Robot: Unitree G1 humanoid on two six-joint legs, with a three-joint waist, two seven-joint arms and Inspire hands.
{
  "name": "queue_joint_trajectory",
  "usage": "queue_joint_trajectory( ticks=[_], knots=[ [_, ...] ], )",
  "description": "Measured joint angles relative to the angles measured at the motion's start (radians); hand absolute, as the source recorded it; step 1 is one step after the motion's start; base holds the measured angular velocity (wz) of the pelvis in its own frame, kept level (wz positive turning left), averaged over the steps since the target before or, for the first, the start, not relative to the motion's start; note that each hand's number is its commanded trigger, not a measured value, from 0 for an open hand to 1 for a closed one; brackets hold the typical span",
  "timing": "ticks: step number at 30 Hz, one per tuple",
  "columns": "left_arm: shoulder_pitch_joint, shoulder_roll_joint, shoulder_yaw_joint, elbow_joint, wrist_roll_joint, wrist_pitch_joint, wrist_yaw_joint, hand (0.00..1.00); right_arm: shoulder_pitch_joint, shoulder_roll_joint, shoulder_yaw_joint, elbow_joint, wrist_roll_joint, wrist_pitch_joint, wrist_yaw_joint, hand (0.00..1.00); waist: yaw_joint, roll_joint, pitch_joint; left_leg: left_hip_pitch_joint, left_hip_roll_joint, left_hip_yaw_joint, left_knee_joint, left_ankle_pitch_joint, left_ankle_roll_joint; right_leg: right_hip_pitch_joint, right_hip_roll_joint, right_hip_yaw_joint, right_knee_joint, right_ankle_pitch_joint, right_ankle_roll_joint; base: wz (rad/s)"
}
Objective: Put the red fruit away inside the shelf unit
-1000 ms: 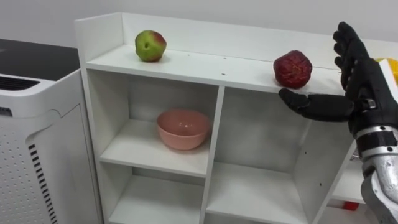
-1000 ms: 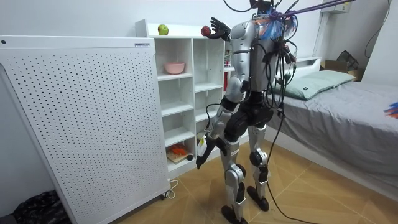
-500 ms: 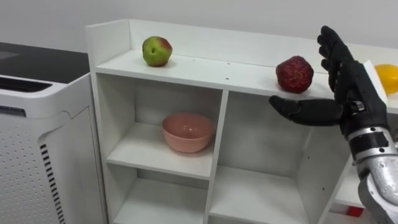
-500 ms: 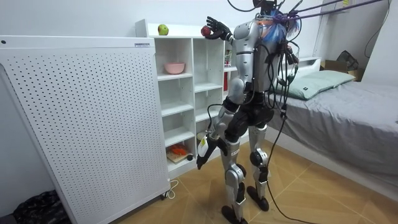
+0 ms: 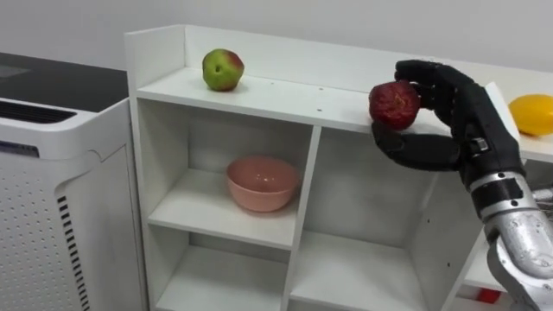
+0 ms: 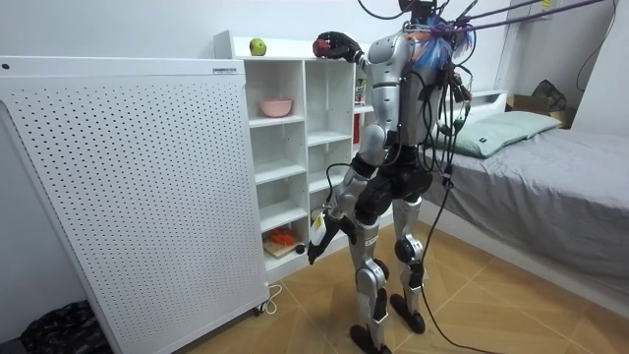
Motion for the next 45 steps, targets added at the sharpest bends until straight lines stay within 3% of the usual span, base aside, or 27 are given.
queue_joint_trajectory(
  ticks=[5,11,20,27,32,39,45],
  knots=[
    [0.001,0.006,-0.001,0.001,-0.001,0.0,0.0,0.0,0.0,0.0,0.001,0.0,-0.009,0.0,0.001,1.0,-0.002,-0.006,0.002,0.002,0.0,-0.001,-0.002,0.0,0.0,0.003,0.0,-0.001,0.0,0.0,0.0,0.0],
    [0.0,0.01,-0.017,0.001,-0.001,0.0,0.001,0.0,0.0,0.0,0.014,0.0,-0.023,-0.001,-0.007,1.0,-0.005,-0.014,-0.0016,0.003,0.0,0.0,-0.002,0.0,0.0,0.004,0.001,0.0,-0.001,0.0,0.0,0.0],
    [0.0,0.011,-0.02,0.001,-0.001,-0.001,0.0,0.0,0.001,0.0,0.022,-0.012,-0.023,-0.002,0.0,1.0,-0.006,-0.009,0.0009,0.003,0.001,-0.001,-0.006,0.0,0.0,0.007,0.001,-0.003,-0.002,0.0,0.0,0.0],
    [0.0,0.01,-0.021,0.001,0.0,-0.001,0.005,0.0,0.044,0.006,0.054,-0.213,-0.052,0.009,0.062,1.0,-0.009,0.012,-0.0048,0.003,0.0,0.001,-0.006,0.001,-0.001,0.003,0.002,0.003,-0.002,0.001,-0.001,0.0],
    [-0.002,0.004,-0.03,0.008,0.001,-0.002,0.031,0.0,0.072,0.037,0.088,-0.316,-0.083,0.009,0.098,1.0,-0.009,0.018,-0.006,0.003,0.0,0.003,-0.004,0.001,-0.001,0.001,0.002,0.015,-0.002,0.001,-0.001,-0.01],
    [-0.009,0.004,-0.039,0.016,-0.002,-0.001,0.031,0.0,0.123,0.05,0.164,-0.452,-0.079,0.008,0.182,1.0,-0.004,0.019,-0.0085,0.001,0.005,0.024,-0.006,0.001,-0.001,-0.009,0.008,0.044,-0.001,0.007,-0.006,-0.09],
    [-0.026,0.004,-0.048,0.057,-0.001,-0.002,0.031,0.0,0.17,0.074,0.185,-0.481,-0.085,0.009,0.211,1.0,-0.004,0.032,-0.0096,0.001,0.005,0.032,-0.008,0.001,-0.001,-0.017,0.009,0.056,0.001,0.014,-0.007,-0.08]
  ],
)
